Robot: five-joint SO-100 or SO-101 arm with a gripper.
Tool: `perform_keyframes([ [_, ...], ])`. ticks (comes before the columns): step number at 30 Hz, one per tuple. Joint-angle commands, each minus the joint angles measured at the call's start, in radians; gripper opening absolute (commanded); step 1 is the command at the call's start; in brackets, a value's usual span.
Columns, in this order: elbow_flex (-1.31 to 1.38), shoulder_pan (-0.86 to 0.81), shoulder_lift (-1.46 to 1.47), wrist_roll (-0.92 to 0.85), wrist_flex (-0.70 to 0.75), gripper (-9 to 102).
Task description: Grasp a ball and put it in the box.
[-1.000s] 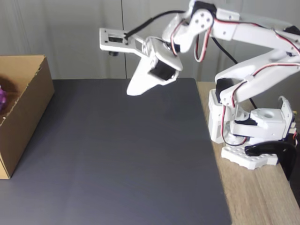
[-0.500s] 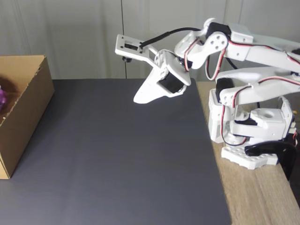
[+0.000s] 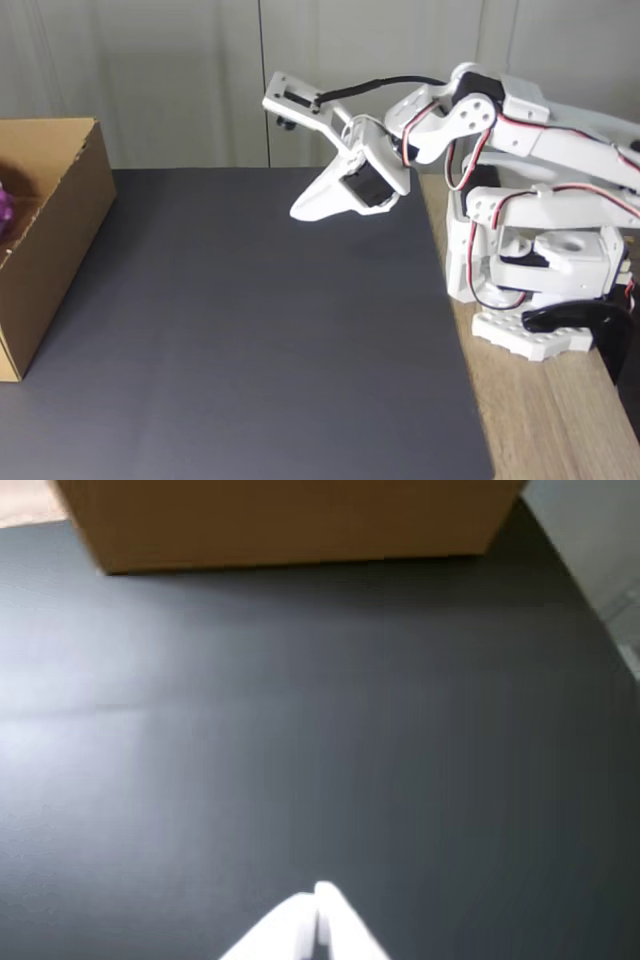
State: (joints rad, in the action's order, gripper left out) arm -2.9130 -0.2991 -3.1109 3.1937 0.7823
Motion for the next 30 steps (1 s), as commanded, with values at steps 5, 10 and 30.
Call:
perform_keyframes([
  [5, -0.071, -0.002, -0.018, -0.026, -0.058, 0],
  [10, -0.172, -0.009, -0.018, -0.071, -0.170, 0],
  [30, -0.235, 0.012, -0.020, -0.002, 0.258, 0],
])
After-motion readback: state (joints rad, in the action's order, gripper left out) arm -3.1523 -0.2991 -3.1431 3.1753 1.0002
